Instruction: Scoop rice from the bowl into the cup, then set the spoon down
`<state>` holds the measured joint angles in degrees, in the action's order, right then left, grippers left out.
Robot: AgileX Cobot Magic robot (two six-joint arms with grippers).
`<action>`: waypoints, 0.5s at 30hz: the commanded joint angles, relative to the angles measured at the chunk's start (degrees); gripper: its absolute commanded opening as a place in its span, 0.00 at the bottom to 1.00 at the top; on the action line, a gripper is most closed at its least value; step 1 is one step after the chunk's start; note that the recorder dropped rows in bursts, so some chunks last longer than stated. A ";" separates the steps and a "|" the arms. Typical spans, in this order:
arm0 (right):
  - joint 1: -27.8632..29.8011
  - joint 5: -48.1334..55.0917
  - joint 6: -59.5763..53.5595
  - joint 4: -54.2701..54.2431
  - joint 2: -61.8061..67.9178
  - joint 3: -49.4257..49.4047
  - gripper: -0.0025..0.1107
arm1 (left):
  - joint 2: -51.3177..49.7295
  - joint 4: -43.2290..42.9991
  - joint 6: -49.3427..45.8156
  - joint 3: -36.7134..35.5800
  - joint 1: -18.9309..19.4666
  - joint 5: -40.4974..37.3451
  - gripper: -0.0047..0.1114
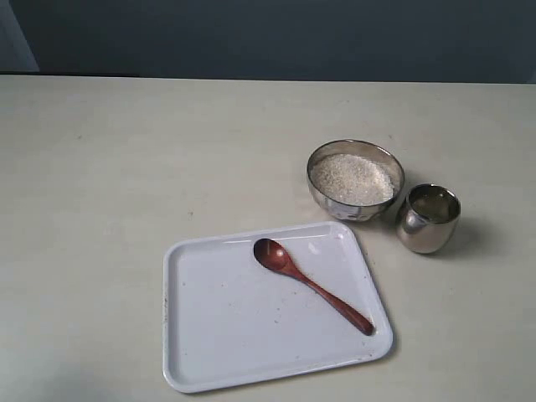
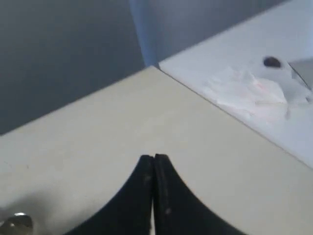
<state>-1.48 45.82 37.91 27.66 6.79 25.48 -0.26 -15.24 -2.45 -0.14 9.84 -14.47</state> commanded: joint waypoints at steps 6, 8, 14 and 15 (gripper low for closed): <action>9.44 -33.80 -15.51 -16.66 -6.79 -20.69 0.02 | 0.26 0.24 0.40 0.14 -0.22 0.64 0.04; 9.44 -33.68 -15.63 -15.20 -6.79 -21.12 0.02 | 0.26 0.24 0.40 0.14 -0.22 0.64 0.04; 9.44 -32.04 -22.01 -13.22 -6.79 -21.36 0.02 | 0.26 0.24 0.40 0.14 -0.22 0.64 0.04; 9.44 -32.45 -24.12 -14.81 -6.79 -22.40 0.02 | 0.26 0.24 0.40 0.14 -0.22 0.64 0.04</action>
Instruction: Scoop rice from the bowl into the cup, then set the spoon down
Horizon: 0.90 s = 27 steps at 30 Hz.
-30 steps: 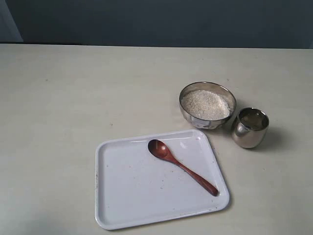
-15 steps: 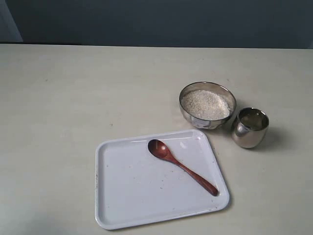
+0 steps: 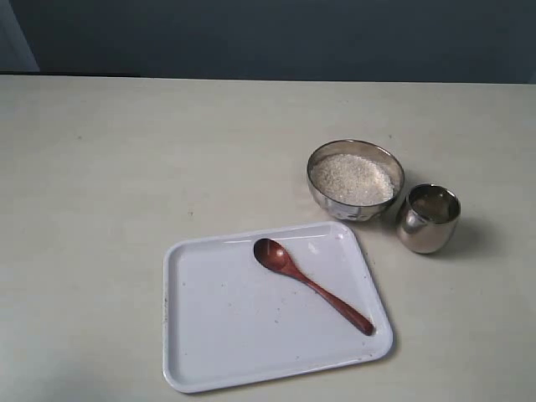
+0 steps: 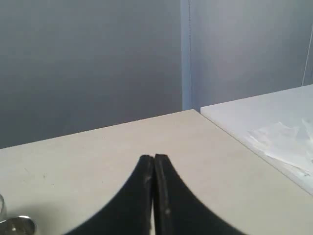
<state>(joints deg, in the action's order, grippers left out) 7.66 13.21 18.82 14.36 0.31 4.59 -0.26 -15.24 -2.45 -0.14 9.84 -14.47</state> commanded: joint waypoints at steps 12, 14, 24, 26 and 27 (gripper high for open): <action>0.31 0.06 -18.26 -13.52 -0.31 -4.59 0.02 | 0.26 0.24 0.40 0.14 -0.22 0.64 0.04; 0.31 1.67 -18.26 -13.52 -0.31 -4.59 0.02 | 0.26 0.24 0.40 0.14 -0.22 0.64 0.04; 0.31 3.95 -18.82 -13.52 -0.31 -4.59 0.02 | 0.26 0.24 0.40 0.14 -0.22 0.64 0.04; 0.31 3.95 -18.82 -13.52 -0.31 -4.59 0.02 | 0.26 0.24 0.40 0.14 -0.22 0.64 0.04; 0.31 3.95 -18.82 -13.52 -0.31 -4.59 0.02 | 0.26 0.24 0.40 0.14 -0.22 0.64 0.04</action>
